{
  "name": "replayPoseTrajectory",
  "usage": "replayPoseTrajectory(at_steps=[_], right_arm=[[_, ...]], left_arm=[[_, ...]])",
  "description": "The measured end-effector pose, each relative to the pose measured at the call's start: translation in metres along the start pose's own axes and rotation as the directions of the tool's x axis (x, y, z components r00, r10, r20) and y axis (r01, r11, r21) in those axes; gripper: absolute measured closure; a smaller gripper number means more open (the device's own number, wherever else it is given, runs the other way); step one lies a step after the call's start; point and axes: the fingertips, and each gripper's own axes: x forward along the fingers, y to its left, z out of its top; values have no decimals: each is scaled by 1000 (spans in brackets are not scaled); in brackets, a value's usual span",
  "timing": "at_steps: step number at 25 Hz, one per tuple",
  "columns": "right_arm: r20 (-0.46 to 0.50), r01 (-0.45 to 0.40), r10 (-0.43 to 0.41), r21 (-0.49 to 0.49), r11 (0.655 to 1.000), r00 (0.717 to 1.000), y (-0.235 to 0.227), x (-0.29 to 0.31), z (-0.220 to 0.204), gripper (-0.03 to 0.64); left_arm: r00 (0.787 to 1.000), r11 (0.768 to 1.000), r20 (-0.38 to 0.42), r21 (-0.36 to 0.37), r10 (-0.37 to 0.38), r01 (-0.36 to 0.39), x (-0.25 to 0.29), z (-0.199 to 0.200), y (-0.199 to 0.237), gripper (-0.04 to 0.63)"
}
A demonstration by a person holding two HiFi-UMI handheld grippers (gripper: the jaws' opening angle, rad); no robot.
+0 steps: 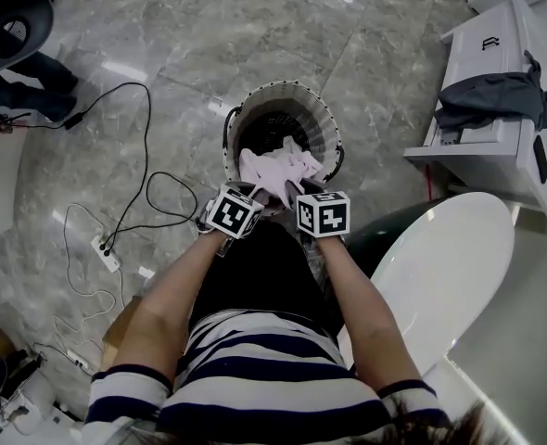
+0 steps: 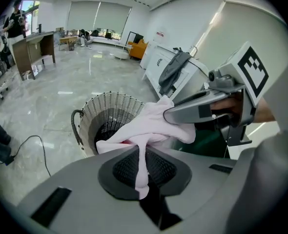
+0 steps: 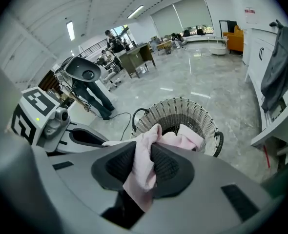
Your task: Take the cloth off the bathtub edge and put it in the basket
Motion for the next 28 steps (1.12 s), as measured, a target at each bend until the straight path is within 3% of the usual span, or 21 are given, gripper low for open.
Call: replayPoseTrajectory(at_steps=[6, 15, 28], right_arm=[[66, 58, -60, 31, 998, 996, -14, -8, 15, 502], [86, 6, -11, 63, 998, 996, -7, -19, 23, 562], [134, -15, 9, 44, 999, 991, -5, -57, 24, 586]], left_arm=[[993, 996, 73, 2, 93, -93, -10, 15, 20, 555], [987, 994, 146, -86, 72, -59, -24, 26, 23, 557], [938, 981, 335, -191, 95, -31, -71, 59, -5, 557]])
